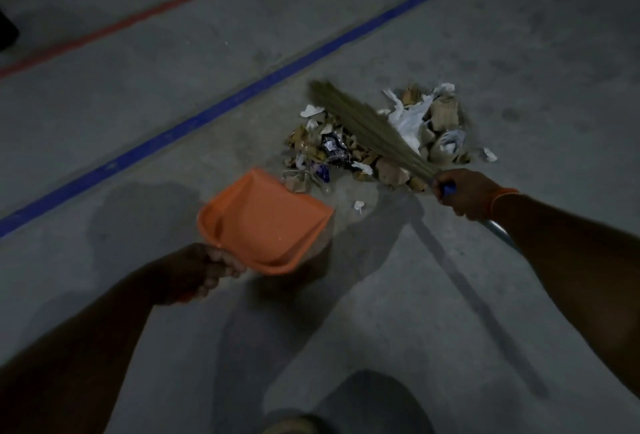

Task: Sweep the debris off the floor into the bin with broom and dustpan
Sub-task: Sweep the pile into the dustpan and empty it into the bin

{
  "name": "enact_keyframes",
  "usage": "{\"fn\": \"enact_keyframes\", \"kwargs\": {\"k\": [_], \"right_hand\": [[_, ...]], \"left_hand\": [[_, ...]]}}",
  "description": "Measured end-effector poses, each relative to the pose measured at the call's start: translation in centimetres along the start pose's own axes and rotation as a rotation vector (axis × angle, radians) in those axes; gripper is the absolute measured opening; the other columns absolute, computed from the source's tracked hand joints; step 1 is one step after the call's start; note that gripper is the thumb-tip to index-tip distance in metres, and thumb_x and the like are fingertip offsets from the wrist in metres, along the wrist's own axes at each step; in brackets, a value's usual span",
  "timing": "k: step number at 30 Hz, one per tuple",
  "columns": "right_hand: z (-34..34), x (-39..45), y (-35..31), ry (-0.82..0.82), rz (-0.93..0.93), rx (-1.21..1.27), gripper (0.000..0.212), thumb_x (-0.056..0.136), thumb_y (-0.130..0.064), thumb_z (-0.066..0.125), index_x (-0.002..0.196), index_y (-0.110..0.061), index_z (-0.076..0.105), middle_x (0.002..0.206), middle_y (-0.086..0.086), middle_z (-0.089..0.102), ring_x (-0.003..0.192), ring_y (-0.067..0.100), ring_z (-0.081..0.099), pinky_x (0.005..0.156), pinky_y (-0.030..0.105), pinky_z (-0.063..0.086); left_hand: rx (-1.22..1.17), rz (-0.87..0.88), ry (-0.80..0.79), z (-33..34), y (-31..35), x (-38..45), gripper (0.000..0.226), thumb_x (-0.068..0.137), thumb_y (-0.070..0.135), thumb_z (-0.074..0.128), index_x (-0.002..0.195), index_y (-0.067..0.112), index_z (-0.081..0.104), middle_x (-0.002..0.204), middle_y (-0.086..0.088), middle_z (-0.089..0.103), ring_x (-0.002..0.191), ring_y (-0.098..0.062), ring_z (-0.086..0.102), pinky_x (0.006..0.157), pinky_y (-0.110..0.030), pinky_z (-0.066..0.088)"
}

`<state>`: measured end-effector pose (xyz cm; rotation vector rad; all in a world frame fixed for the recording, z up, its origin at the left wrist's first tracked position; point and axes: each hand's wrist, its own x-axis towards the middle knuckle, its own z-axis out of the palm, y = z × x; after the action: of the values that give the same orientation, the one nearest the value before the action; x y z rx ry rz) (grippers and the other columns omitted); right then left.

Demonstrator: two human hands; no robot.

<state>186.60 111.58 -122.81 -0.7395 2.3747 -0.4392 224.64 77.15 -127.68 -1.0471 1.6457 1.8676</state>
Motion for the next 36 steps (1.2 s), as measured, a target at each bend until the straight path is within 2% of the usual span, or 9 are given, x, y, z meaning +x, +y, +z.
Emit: {"fn": "enact_keyframes", "kwargs": {"k": [5, 7, 9, 14, 18, 23, 27, 33, 36], "right_hand": [[0.7, 0.4, 1.0, -0.063, -0.131, -0.120, 0.014, 0.082, 0.003, 0.060, 0.080, -0.010, 0.064, 0.068, 0.002, 0.060, 0.038, 0.002, 0.051, 0.038, 0.014, 0.040], [1.9, -0.1, 1.1, -0.106, -0.214, -0.162, 0.022, 0.078, 0.003, 0.061, 0.075, -0.019, 0.064, 0.072, -0.002, 0.063, 0.054, 0.005, 0.057, 0.055, 0.021, 0.047], [3.5, -1.1, 0.8, -0.153, -0.263, -0.193, 0.032, 0.075, 0.001, 0.060, 0.067, -0.030, 0.058, 0.070, -0.013, 0.061, 0.067, 0.001, 0.057, 0.068, 0.018, 0.043], [7.5, -3.7, 1.2, -0.199, -0.324, -0.146, 0.022, 0.073, 0.001, 0.058, 0.070, -0.021, 0.059, 0.072, -0.016, 0.060, 0.070, -0.007, 0.056, 0.065, 0.004, 0.037], [9.3, -6.0, 2.1, -0.179, -0.380, -0.076, 0.027, 0.072, 0.001, 0.058, 0.068, -0.026, 0.056, 0.071, -0.015, 0.058, 0.071, -0.002, 0.056, 0.068, 0.007, 0.039], [9.1, -8.5, 3.2, -0.125, -0.384, 0.028, 0.032, 0.079, 0.002, 0.058, 0.068, -0.028, 0.055, 0.072, -0.015, 0.058, 0.073, 0.002, 0.058, 0.072, 0.010, 0.042], [8.3, -9.4, 3.5, -0.119, -0.349, 0.095, 0.028, 0.083, 0.006, 0.059, 0.069, -0.019, 0.057, 0.069, -0.014, 0.058, 0.066, 0.002, 0.057, 0.068, 0.010, 0.042], [6.0, -10.1, 1.2, -0.152, -0.274, 0.208, 0.020, 0.084, 0.008, 0.056, 0.074, -0.009, 0.057, 0.073, 0.010, 0.061, 0.054, 0.010, 0.053, 0.051, 0.019, 0.045], [4.3, -10.9, -1.4, -0.169, -0.244, 0.301, 0.021, 0.082, 0.014, 0.051, 0.074, -0.004, 0.055, 0.075, 0.020, 0.057, 0.053, 0.013, 0.049, 0.050, 0.018, 0.042]], "left_hand": [[0.015, 0.011, 0.020, 1.5, 3.2, 2.2, 0.018, 0.098, -0.006, 0.051, 0.101, 0.000, 0.067, 0.075, -0.002, 0.066, 0.043, -0.006, 0.040, 0.036, -0.016, 0.031], [-0.010, 0.017, 0.023, 1.8, 3.2, 2.7, 0.020, 0.098, -0.005, 0.051, 0.102, 0.002, 0.069, 0.082, -0.003, 0.067, 0.045, -0.006, 0.040, 0.038, -0.016, 0.032], [-0.044, 0.019, 0.036, 2.1, 2.9, 3.0, 0.020, 0.098, -0.004, 0.052, 0.102, 0.002, 0.070, 0.087, -0.007, 0.064, 0.046, -0.007, 0.040, 0.039, -0.017, 0.032], [-0.142, 0.074, 0.007, 2.6, 0.9, 3.9, 0.018, 0.096, -0.001, 0.055, 0.101, 0.000, 0.072, 0.097, -0.014, 0.052, 0.049, -0.010, 0.039, 0.041, -0.019, 0.032], [-0.178, 0.119, -0.022, 3.6, 0.0, 3.6, 0.019, 0.098, -0.003, 0.051, 0.104, 0.000, 0.068, 0.073, -0.008, 0.061, 0.043, -0.006, 0.040, 0.037, -0.017, 0.033], [-0.246, 0.131, -0.012, 4.1, -0.9, 3.2, 0.021, 0.097, -0.005, 0.052, 0.104, 0.001, 0.071, 0.088, -0.007, 0.067, 0.046, -0.005, 0.040, 0.038, -0.017, 0.035], [-0.161, 0.130, 0.007, 4.5, -0.2, 2.0, 0.020, 0.099, -0.006, 0.048, 0.106, -0.001, 0.067, 0.075, 0.001, 0.070, 0.045, -0.004, 0.042, 0.038, -0.017, 0.035], [-0.158, 0.207, 0.048, 3.4, 1.4, -0.1, 0.022, 0.098, -0.006, 0.049, 0.102, -0.001, 0.070, 0.082, -0.006, 0.067, 0.045, -0.007, 0.042, 0.037, -0.018, 0.034], [-0.122, 0.221, 0.068, 2.3, 2.8, -2.3, 0.019, 0.099, -0.002, 0.051, 0.101, 0.000, 0.070, 0.068, -0.003, 0.062, 0.042, -0.007, 0.039, 0.036, -0.016, 0.031]]}}
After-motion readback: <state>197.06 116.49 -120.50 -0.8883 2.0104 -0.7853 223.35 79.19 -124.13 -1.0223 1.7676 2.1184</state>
